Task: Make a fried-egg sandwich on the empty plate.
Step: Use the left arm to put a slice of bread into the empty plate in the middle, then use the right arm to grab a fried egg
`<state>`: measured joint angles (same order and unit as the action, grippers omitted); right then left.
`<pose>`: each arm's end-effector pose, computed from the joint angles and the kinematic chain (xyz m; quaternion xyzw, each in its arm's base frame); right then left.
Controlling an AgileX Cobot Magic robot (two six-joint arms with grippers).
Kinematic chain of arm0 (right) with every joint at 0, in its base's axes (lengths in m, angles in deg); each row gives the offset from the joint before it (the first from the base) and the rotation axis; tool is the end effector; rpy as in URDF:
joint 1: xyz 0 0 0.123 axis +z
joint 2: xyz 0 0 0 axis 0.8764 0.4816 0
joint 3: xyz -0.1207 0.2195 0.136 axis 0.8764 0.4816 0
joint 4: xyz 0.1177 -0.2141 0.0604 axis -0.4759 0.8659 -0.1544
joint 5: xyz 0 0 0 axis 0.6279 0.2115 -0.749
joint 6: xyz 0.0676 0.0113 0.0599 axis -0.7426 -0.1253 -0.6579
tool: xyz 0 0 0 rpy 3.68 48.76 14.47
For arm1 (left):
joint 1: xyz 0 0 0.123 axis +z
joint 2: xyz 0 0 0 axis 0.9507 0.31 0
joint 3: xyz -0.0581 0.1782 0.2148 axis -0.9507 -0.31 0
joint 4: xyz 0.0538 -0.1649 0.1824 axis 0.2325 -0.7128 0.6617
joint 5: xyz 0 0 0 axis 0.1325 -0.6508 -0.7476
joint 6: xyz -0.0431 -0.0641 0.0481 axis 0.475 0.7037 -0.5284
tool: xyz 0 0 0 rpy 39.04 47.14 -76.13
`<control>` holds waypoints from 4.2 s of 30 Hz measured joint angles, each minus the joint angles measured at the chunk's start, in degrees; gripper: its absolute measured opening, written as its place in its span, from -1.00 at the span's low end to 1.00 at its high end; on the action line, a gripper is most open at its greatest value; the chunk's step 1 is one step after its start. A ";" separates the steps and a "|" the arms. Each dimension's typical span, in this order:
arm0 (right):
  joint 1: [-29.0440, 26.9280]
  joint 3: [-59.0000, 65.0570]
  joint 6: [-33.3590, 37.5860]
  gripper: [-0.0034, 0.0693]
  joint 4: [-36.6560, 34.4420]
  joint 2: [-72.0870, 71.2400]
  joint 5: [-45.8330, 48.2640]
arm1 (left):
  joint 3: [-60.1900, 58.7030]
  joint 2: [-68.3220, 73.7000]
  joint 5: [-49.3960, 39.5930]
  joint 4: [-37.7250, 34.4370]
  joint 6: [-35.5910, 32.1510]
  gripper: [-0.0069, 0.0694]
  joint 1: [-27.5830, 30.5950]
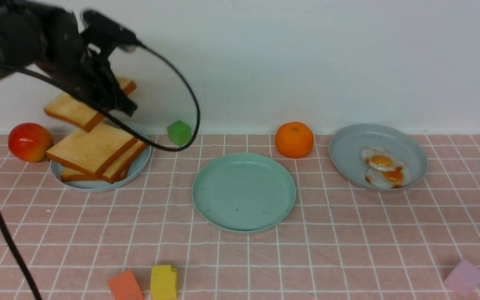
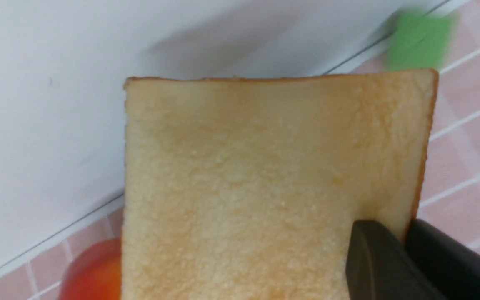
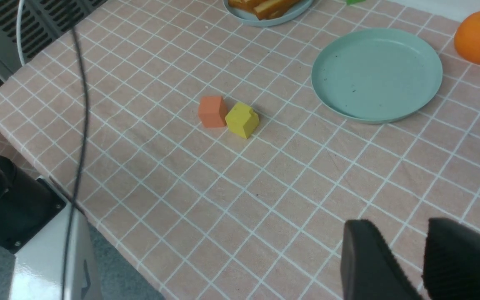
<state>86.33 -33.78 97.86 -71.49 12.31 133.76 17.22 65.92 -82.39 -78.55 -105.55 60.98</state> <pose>0.0432 0.0543 0.4096 -0.2725 0.8212 0.2493 0.4351 0.4261 -0.0751 0.3051 0.2578 0.8941 0.0752 0.3583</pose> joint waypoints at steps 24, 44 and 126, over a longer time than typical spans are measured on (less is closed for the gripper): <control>0.00 0.00 0.00 -0.25 2.63 0.00 2.28 | 0.00 12.67 0.26 -1.86 0.00 -0.72 -26.26; 0.00 0.00 -0.09 -0.25 2.27 0.00 3.75 | 1.29 11.69 -3.06 1.42 7.87 0.30 -26.26; -13.16 -44.38 8.10 0.39 38.74 95.53 -18.16 | -49.23 -80.03 8.92 -7.10 24.18 -0.85 -32.64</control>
<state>73.17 -78.17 105.96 -32.75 107.85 115.60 -32.01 -14.11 -73.47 -85.65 -81.37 28.34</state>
